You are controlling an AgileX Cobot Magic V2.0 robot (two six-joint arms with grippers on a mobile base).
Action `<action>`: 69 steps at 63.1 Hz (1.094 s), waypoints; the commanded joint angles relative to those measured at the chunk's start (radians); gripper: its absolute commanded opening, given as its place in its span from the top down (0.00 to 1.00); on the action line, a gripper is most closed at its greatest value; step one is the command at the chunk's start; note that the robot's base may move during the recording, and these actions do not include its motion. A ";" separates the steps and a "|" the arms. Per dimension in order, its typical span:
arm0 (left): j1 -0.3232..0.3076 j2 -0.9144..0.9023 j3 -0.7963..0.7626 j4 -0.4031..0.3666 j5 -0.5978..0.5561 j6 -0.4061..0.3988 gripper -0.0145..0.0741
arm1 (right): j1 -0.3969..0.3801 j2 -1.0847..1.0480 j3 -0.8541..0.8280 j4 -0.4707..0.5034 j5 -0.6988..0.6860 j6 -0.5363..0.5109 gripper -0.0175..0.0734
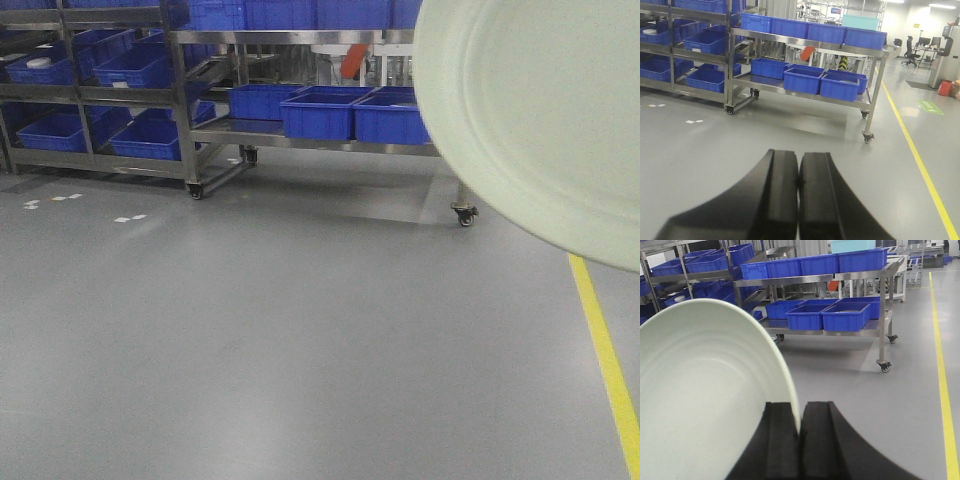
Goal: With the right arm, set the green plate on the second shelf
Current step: 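Drive the base away from the table holding the plate in the right gripper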
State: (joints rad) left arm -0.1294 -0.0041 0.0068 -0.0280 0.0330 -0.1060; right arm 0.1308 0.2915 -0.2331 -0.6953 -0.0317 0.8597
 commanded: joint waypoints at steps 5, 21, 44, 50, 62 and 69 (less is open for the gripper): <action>-0.007 -0.016 0.041 -0.008 -0.089 -0.003 0.69 | -0.003 0.004 -0.033 -0.001 -0.089 0.009 0.75; -0.007 -0.016 0.041 -0.008 -0.089 -0.003 0.69 | -0.003 0.004 -0.033 -0.002 -0.089 0.009 0.75; -0.007 -0.016 0.041 -0.008 -0.089 -0.003 0.69 | -0.003 0.004 -0.033 -0.002 -0.089 0.009 0.75; -0.007 -0.016 0.041 -0.008 -0.089 -0.003 0.69 | -0.003 0.004 -0.033 -0.002 -0.089 0.009 0.75; -0.007 -0.016 0.041 -0.008 -0.089 -0.003 0.69 | -0.003 0.004 -0.033 -0.002 -0.089 0.009 0.75; -0.007 -0.016 0.041 -0.008 -0.089 -0.003 0.69 | -0.003 0.004 -0.033 -0.002 -0.089 0.009 0.75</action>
State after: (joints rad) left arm -0.1294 -0.0041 0.0068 -0.0280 0.0330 -0.1060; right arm 0.1308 0.2915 -0.2331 -0.6953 -0.0317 0.8615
